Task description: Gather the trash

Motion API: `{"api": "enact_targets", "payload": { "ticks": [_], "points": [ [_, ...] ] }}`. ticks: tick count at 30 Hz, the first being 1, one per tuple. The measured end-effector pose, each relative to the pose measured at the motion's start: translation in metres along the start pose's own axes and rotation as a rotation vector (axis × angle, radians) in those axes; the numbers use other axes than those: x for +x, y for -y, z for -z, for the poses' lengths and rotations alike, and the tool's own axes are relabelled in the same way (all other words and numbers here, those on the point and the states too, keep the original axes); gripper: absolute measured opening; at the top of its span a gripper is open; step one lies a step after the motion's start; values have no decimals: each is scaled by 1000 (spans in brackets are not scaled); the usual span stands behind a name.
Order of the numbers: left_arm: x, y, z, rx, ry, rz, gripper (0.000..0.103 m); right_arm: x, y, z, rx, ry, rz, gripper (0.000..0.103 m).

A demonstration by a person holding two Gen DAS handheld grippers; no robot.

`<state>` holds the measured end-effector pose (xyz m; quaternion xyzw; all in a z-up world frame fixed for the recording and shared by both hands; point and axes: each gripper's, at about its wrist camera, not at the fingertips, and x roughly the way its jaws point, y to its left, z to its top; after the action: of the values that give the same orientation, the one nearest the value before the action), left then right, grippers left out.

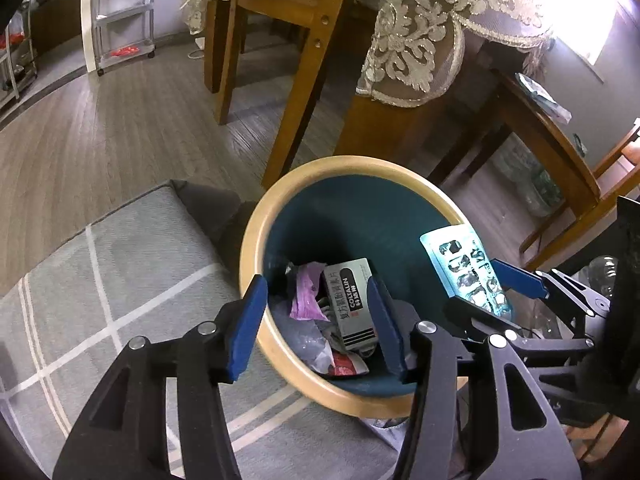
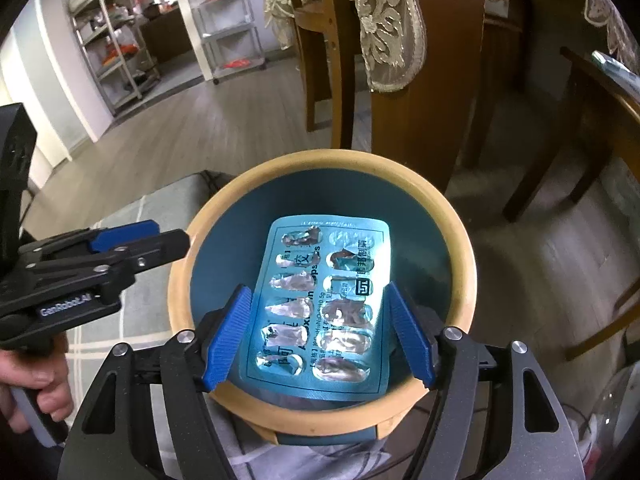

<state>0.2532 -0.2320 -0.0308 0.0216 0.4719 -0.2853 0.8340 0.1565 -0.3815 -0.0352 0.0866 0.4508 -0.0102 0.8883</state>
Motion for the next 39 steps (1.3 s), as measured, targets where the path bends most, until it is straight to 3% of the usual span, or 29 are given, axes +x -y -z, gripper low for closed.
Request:
{"api": "enact_targets", "payload": {
  "ticks": [4,11,17,28,39],
  "points": [
    [-12,-2,4,-1,20,-10,62,-4,0,-1,0,14,0,72],
    [-42,-2,16,-5,66,-44,85,-33,3,6,34,94,15,84],
    [-75,1,31,-22,124,-69,94,-68,1,20,56,179,17,91],
    [-127,14,62,-30,207,-98,97,-113,-12,43,33,262,8,95],
    [-153,31,96,-33,259,-102,97,-143,-17,72,71,301,12,96]
  ]
}}
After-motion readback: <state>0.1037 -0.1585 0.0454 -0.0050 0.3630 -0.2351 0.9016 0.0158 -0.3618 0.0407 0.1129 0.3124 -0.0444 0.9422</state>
